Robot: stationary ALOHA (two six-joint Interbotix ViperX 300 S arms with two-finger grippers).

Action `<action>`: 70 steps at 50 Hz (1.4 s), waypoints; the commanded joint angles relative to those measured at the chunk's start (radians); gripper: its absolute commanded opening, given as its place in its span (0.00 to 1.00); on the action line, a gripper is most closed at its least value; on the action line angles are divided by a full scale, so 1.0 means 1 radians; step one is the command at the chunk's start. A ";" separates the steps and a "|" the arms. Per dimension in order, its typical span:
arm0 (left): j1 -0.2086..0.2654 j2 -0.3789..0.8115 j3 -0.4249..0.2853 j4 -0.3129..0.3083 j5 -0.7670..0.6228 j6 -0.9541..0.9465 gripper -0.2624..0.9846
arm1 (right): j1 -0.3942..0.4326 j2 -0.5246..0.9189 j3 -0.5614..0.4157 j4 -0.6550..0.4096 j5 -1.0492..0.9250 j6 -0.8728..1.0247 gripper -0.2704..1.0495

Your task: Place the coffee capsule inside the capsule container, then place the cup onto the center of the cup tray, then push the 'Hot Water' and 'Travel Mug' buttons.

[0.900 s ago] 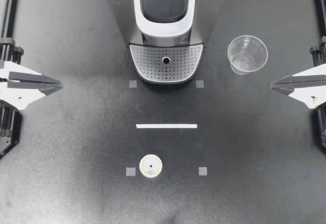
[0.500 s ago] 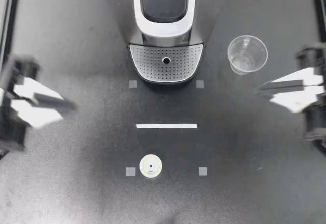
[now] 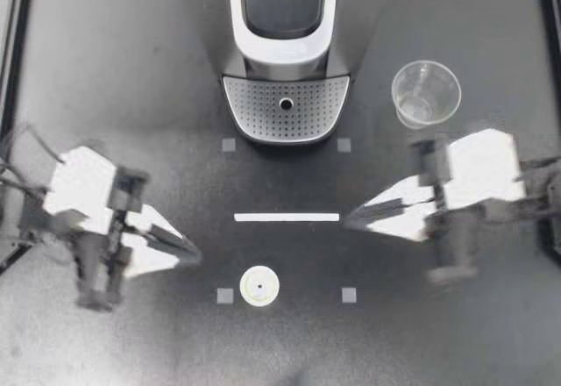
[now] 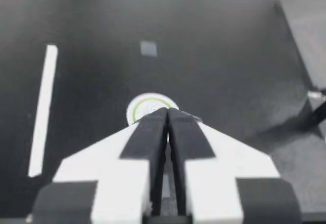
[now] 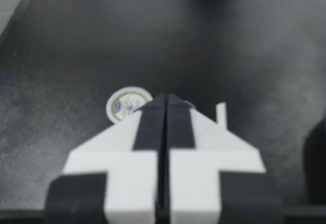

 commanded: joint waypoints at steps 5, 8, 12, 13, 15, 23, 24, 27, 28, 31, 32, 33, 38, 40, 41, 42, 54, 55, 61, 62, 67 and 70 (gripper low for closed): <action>-0.015 0.060 -0.066 0.015 0.071 0.003 0.30 | 0.009 0.104 -0.092 0.002 -0.002 0.091 0.25; -0.020 0.078 -0.083 0.025 0.112 0.011 0.33 | 0.011 0.130 -0.107 0.000 0.003 0.120 0.25; -0.028 0.107 -0.106 0.037 0.163 0.029 0.39 | 0.015 0.155 -0.123 0.000 0.015 0.156 0.25; -0.029 0.114 -0.110 0.040 0.173 0.035 0.41 | 0.017 0.160 -0.126 0.000 0.018 0.164 0.25; -0.032 0.127 -0.121 0.044 0.190 0.049 0.46 | 0.017 0.170 -0.132 -0.002 0.025 0.178 0.25; -0.037 0.173 -0.155 0.044 0.250 0.110 0.75 | 0.023 0.215 -0.161 -0.002 0.044 0.193 0.25; -0.034 0.179 -0.158 0.046 0.253 0.115 0.78 | 0.023 0.221 -0.164 -0.002 0.048 0.193 0.25; -0.034 0.196 -0.169 0.044 0.259 0.133 0.84 | 0.025 0.241 -0.173 -0.006 0.055 0.192 0.25; -0.034 0.204 -0.170 0.044 0.259 0.140 0.85 | 0.025 0.247 -0.176 -0.008 0.057 0.192 0.25; -0.037 0.224 -0.176 0.044 0.261 0.153 0.84 | 0.026 0.270 -0.186 -0.014 0.063 0.192 0.25; -0.034 0.233 -0.179 0.044 0.262 0.156 0.84 | 0.026 0.275 -0.190 -0.017 0.063 0.192 0.25; -0.034 0.242 -0.183 0.044 0.262 0.160 0.84 | 0.028 0.282 -0.192 -0.020 0.064 0.192 0.25; -0.034 0.275 -0.190 0.044 0.264 0.163 0.84 | 0.037 0.318 -0.213 -0.032 0.064 0.190 0.25; -0.034 0.284 -0.193 0.046 0.264 0.163 0.84 | 0.041 0.328 -0.221 -0.037 0.066 0.190 0.25; -0.034 0.290 -0.193 0.044 0.261 0.163 0.84 | 0.043 0.334 -0.225 -0.038 0.067 0.190 0.25; -0.034 0.295 -0.195 0.046 0.259 0.163 0.84 | 0.044 0.339 -0.229 -0.040 0.069 0.189 0.25; -0.034 0.364 -0.216 0.044 0.225 0.163 0.84 | 0.061 0.394 -0.276 -0.058 0.097 0.187 0.25; -0.034 0.370 -0.219 0.044 0.219 0.164 0.84 | 0.063 0.396 -0.279 -0.060 0.100 0.187 0.25; -0.034 0.399 -0.232 0.044 0.184 0.164 0.84 | 0.071 0.411 -0.293 -0.066 0.117 0.187 0.25; -0.034 0.402 -0.235 0.044 0.181 0.164 0.84 | 0.072 0.413 -0.296 -0.066 0.118 0.187 0.25; -0.034 0.419 -0.247 0.044 0.166 0.164 0.83 | 0.077 0.422 -0.305 -0.066 0.123 0.187 0.25; -0.034 0.426 -0.252 0.044 0.158 0.164 0.83 | 0.080 0.428 -0.308 -0.067 0.126 0.187 0.25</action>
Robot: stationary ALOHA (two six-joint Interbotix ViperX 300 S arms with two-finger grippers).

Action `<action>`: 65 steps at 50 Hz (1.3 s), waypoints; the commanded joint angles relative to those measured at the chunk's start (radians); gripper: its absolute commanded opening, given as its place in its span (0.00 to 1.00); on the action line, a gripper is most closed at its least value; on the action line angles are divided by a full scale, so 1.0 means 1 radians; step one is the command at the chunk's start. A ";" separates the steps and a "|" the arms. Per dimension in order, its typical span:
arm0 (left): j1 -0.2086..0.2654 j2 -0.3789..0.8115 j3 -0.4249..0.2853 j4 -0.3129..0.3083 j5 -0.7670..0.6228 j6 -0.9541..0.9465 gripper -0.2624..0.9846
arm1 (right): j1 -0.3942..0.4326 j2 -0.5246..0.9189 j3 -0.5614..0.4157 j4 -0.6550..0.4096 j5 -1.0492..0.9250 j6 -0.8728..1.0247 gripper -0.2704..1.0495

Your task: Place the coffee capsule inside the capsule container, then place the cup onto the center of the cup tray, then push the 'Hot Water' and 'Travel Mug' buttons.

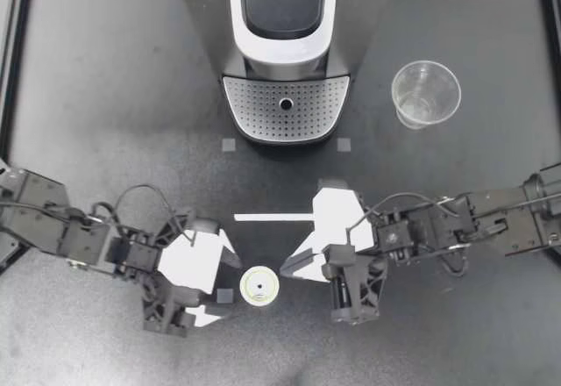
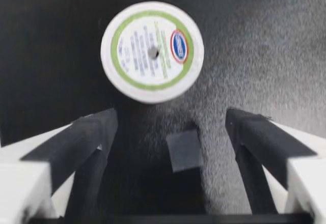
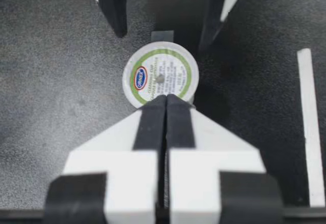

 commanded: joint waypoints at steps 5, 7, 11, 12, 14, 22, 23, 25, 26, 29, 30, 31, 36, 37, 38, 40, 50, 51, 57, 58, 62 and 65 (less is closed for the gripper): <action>0.000 0.005 -0.034 0.002 -0.026 0.003 0.83 | 0.014 -0.003 -0.025 -0.002 0.009 0.000 0.25; 0.002 0.009 -0.037 0.000 -0.026 0.005 0.83 | 0.015 -0.002 -0.026 -0.002 0.012 0.000 0.25; 0.011 0.009 -0.040 0.000 -0.026 0.005 0.83 | 0.020 0.005 -0.026 -0.002 0.018 0.003 0.25; 0.014 0.009 -0.041 0.002 -0.026 0.005 0.83 | 0.020 0.006 -0.026 -0.002 0.020 0.003 0.25; 0.020 0.009 -0.043 0.002 -0.026 0.008 0.83 | 0.021 0.009 -0.028 -0.002 0.023 0.003 0.25; 0.031 0.011 -0.054 0.000 -0.029 0.032 0.83 | 0.026 0.028 -0.037 -0.002 0.034 0.005 0.25; 0.032 0.011 -0.057 0.000 -0.029 0.035 0.83 | 0.026 0.031 -0.038 -0.002 0.035 0.005 0.25; 0.032 0.012 -0.063 0.000 -0.031 0.040 0.83 | 0.026 0.035 -0.043 -0.002 0.037 0.006 0.25; 0.032 0.014 -0.066 0.000 -0.031 0.044 0.83 | 0.026 0.037 -0.044 -0.002 0.038 0.006 0.25; 0.032 0.020 -0.075 0.000 -0.031 0.048 0.83 | 0.026 0.044 -0.051 -0.002 0.048 0.006 0.25; 0.032 0.023 -0.078 0.000 -0.031 0.049 0.83 | 0.026 0.046 -0.052 -0.002 0.049 0.006 0.25; 0.034 0.026 -0.080 0.000 -0.031 0.051 0.83 | 0.026 0.049 -0.055 -0.002 0.051 0.006 0.25; 0.032 0.043 -0.092 0.000 -0.031 0.052 0.83 | 0.028 0.060 -0.066 -0.002 0.060 0.006 0.25; 0.032 0.044 -0.094 0.000 -0.031 0.052 0.83 | 0.028 0.061 -0.067 -0.002 0.060 0.005 0.25; 0.032 0.046 -0.095 0.000 -0.029 0.052 0.83 | 0.028 0.063 -0.069 -0.002 0.060 0.005 0.25; 0.032 0.051 -0.098 0.000 -0.031 0.052 0.83 | 0.028 0.066 -0.071 -0.002 0.061 0.003 0.25; 0.032 0.054 -0.114 0.000 -0.031 0.057 0.83 | 0.028 0.074 -0.075 -0.002 0.061 0.002 0.25; 0.032 0.054 -0.115 0.000 -0.031 0.057 0.83 | 0.028 0.075 -0.075 -0.002 0.061 0.002 0.25; 0.032 0.061 -0.120 0.000 -0.031 0.060 0.83 | 0.028 0.077 -0.077 -0.002 0.061 0.002 0.25; 0.032 0.063 -0.121 0.000 -0.028 0.060 0.83 | 0.028 0.077 -0.077 -0.002 0.060 0.002 0.25; 0.032 0.064 -0.123 0.000 -0.023 0.061 0.82 | 0.028 0.075 -0.077 -0.002 0.061 0.002 0.25; 0.032 0.063 -0.124 0.000 -0.023 0.061 0.81 | 0.028 0.075 -0.077 -0.002 0.060 0.000 0.25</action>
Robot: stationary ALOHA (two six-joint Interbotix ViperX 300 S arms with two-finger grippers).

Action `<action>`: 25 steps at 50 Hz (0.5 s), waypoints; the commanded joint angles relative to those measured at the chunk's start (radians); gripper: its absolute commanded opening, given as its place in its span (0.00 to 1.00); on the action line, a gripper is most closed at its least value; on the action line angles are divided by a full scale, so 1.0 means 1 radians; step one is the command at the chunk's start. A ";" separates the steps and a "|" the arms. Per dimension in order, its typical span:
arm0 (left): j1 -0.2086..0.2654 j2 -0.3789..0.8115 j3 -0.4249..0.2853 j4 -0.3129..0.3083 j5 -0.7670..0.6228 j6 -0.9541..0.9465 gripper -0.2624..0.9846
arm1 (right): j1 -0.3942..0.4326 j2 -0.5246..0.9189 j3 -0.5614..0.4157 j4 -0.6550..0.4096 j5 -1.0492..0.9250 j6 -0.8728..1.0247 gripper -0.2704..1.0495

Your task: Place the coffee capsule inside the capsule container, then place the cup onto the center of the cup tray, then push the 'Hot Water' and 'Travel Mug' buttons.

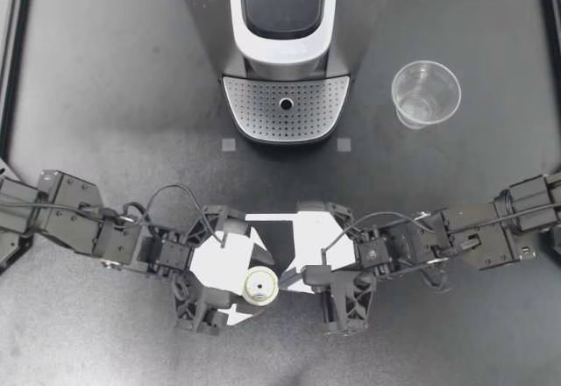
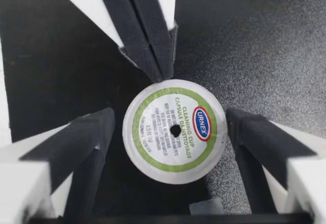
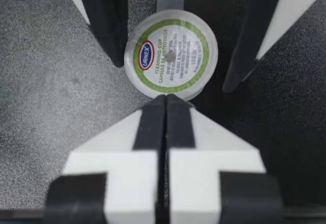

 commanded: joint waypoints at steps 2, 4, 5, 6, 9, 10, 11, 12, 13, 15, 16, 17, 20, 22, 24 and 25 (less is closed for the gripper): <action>0.003 -0.017 -0.020 0.000 -0.003 -0.002 0.81 | 0.006 -0.015 -0.018 0.000 -0.005 -0.002 0.25; 0.003 -0.018 -0.018 0.000 -0.002 -0.002 0.79 | 0.006 -0.017 -0.018 0.000 -0.005 -0.002 0.25; 0.003 -0.018 -0.020 0.000 -0.002 -0.002 0.78 | 0.006 -0.015 -0.018 0.000 -0.005 -0.002 0.25; 0.003 -0.020 -0.020 0.002 -0.002 -0.002 0.76 | 0.006 -0.015 -0.018 0.000 -0.005 -0.002 0.25; 0.003 -0.026 -0.020 0.000 0.000 -0.002 0.71 | 0.006 -0.018 -0.018 0.000 -0.003 0.000 0.25; 0.003 -0.026 -0.020 0.000 0.000 -0.002 0.69 | 0.006 -0.020 -0.018 0.000 -0.005 0.000 0.25; 0.003 -0.028 -0.020 0.000 0.000 -0.002 0.68 | 0.006 -0.020 -0.018 0.000 -0.003 0.000 0.25; 0.003 -0.028 -0.018 0.000 0.002 -0.002 0.67 | 0.006 -0.021 -0.018 0.000 -0.003 0.002 0.25; 0.003 -0.028 -0.018 0.000 0.002 -0.002 0.65 | 0.006 -0.023 -0.018 0.000 -0.003 0.002 0.25; 0.003 -0.028 -0.017 0.000 0.005 -0.002 0.63 | 0.006 -0.025 -0.018 0.000 -0.003 0.002 0.25; 0.003 -0.026 -0.017 0.000 0.006 -0.002 0.62 | 0.006 -0.026 -0.017 0.000 -0.003 0.002 0.25; 0.003 -0.028 -0.018 0.000 0.009 -0.002 0.61 | 0.006 -0.028 -0.017 0.000 -0.003 0.002 0.25; 0.003 -0.028 -0.020 0.000 0.015 -0.003 0.61 | 0.006 -0.035 -0.014 0.002 -0.003 0.003 0.25; 0.003 -0.029 -0.020 0.000 0.017 -0.003 0.61 | 0.005 -0.043 -0.012 0.002 -0.002 0.005 0.25; 0.003 -0.031 -0.018 0.000 0.017 -0.008 0.61 | 0.003 -0.055 -0.009 0.005 -0.003 0.008 0.25; 0.003 -0.032 -0.018 0.000 0.018 -0.009 0.61 | 0.002 -0.066 -0.005 0.008 -0.003 0.009 0.25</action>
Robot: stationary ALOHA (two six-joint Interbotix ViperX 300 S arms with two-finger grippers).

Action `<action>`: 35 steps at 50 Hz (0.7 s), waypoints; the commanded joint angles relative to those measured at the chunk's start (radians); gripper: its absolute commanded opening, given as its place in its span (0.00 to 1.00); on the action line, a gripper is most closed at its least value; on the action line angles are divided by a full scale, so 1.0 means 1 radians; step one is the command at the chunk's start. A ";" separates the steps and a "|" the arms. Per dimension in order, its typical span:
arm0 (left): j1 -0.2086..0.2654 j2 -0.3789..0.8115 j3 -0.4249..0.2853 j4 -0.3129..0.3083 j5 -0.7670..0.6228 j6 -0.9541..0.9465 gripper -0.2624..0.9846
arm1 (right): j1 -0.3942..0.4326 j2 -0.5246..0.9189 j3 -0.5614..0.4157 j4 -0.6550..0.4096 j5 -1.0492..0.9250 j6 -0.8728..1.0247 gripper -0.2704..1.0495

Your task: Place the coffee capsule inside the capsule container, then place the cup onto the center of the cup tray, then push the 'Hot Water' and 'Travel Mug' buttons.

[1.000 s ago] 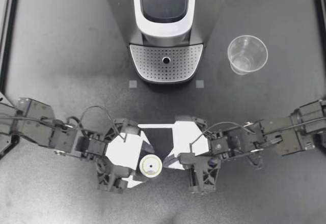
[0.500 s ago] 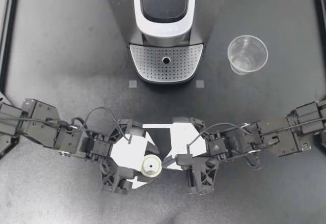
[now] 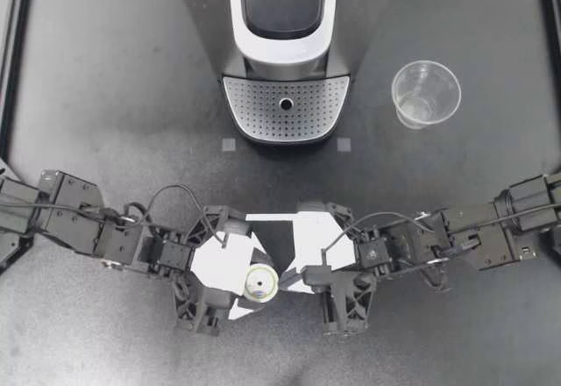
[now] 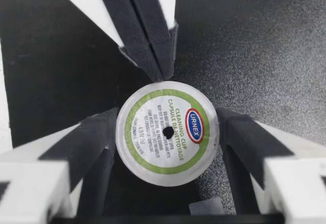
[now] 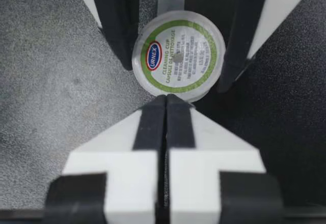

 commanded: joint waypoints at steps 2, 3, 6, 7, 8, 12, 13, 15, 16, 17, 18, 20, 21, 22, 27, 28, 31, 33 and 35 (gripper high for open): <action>0.003 -0.035 -0.012 0.000 0.002 -0.006 0.61 | -0.003 -0.077 0.005 0.012 -0.005 0.003 0.25; 0.005 -0.038 -0.011 0.000 0.003 -0.009 0.61 | -0.005 -0.087 0.009 0.015 -0.005 0.005 0.25; 0.005 -0.052 -0.003 -0.003 0.009 -0.014 0.61 | -0.017 -0.123 0.029 0.029 -0.015 0.005 0.25; 0.005 -0.058 0.000 -0.003 0.011 -0.014 0.61 | -0.023 -0.137 0.035 0.034 -0.018 0.005 0.25; 0.003 -0.066 0.002 -0.003 0.012 -0.014 0.61 | -0.029 -0.149 0.043 0.038 -0.028 0.005 0.25; 0.003 -0.104 0.015 -0.005 0.020 -0.014 0.61 | -0.061 -0.204 0.075 0.055 -0.066 0.005 0.25; 0.003 -0.115 0.018 -0.003 0.020 -0.014 0.61 | -0.075 -0.222 0.089 0.061 -0.091 0.005 0.25; 0.003 -0.132 0.026 -0.005 0.020 -0.015 0.61 | -0.098 -0.249 0.106 0.071 -0.129 0.005 0.25; 0.003 -0.143 0.031 -0.006 0.020 -0.017 0.61 | -0.109 -0.259 0.115 0.074 -0.149 0.005 0.25; 0.005 -0.150 0.034 -0.008 0.020 -0.017 0.61 | -0.121 -0.273 0.126 0.077 -0.172 0.005 0.25; 0.003 -0.158 0.037 -0.009 0.020 -0.017 0.61 | -0.133 -0.285 0.135 0.083 -0.196 0.005 0.25; 0.003 -0.175 0.043 -0.014 0.020 -0.017 0.61 | -0.160 -0.307 0.153 0.091 -0.247 0.005 0.25; 0.003 -0.183 0.046 -0.015 0.020 -0.017 0.61 | -0.173 -0.318 0.163 0.095 -0.275 0.005 0.25; 0.003 -0.190 0.049 -0.018 0.020 -0.017 0.61 | -0.186 -0.327 0.172 0.098 -0.302 0.003 0.25; 0.003 -0.224 0.064 -0.028 0.020 -0.017 0.61 | -0.247 -0.365 0.215 0.112 -0.449 0.003 0.25; 0.003 -0.229 0.066 -0.029 0.020 -0.017 0.61 | -0.262 -0.373 0.225 0.117 -0.486 0.003 0.25; 0.005 -0.241 0.072 -0.029 0.018 -0.017 0.61 | -0.290 -0.383 0.238 0.123 -0.551 0.003 0.25; 0.003 -0.247 0.075 -0.029 0.018 -0.017 0.61 | -0.308 -0.385 0.242 0.126 -0.583 0.002 0.25; 0.003 -0.250 0.077 -0.031 0.017 -0.017 0.61 | -0.324 -0.385 0.244 0.127 -0.606 -0.002 0.25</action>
